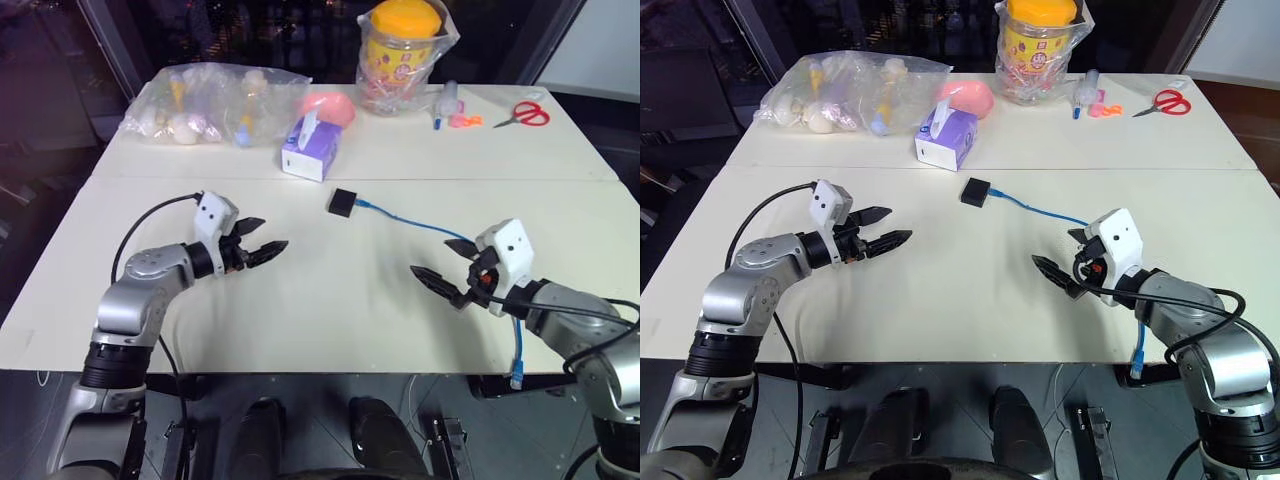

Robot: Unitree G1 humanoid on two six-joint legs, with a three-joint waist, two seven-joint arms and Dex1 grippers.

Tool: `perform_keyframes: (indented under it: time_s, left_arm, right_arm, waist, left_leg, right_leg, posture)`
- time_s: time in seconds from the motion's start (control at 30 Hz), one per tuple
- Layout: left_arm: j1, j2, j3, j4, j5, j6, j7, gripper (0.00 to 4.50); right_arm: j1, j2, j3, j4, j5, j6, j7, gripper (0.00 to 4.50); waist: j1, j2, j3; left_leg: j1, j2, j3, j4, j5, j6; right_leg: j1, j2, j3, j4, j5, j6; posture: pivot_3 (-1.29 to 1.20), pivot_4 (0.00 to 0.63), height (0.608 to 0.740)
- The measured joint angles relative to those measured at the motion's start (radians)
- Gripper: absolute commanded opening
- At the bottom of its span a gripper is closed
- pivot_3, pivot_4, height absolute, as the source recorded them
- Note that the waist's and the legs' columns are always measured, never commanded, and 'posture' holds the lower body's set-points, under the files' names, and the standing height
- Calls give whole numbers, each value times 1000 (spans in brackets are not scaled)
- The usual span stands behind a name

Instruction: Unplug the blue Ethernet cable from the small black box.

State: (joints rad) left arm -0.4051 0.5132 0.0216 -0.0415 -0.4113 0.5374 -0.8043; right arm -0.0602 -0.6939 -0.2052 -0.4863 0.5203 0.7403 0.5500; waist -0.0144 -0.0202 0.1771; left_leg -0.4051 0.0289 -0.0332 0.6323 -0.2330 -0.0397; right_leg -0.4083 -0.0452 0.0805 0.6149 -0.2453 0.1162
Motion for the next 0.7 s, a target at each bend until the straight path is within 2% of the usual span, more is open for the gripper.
perform_keyframes:
  time_s: [0.7]
  left_arm:
    - [-41,-20,-14,69,31,-56,-9,3776]
  right_arm:
    - [-32,10,25,22,-26,-15,-12,4500]
  waist:
    - [-1,0,0]
  left_leg:
    - [0,0,0,0,0,0]
  right_leg:
    - [0,0,0,0,0,0]
  posture:
    - [0,150,740]
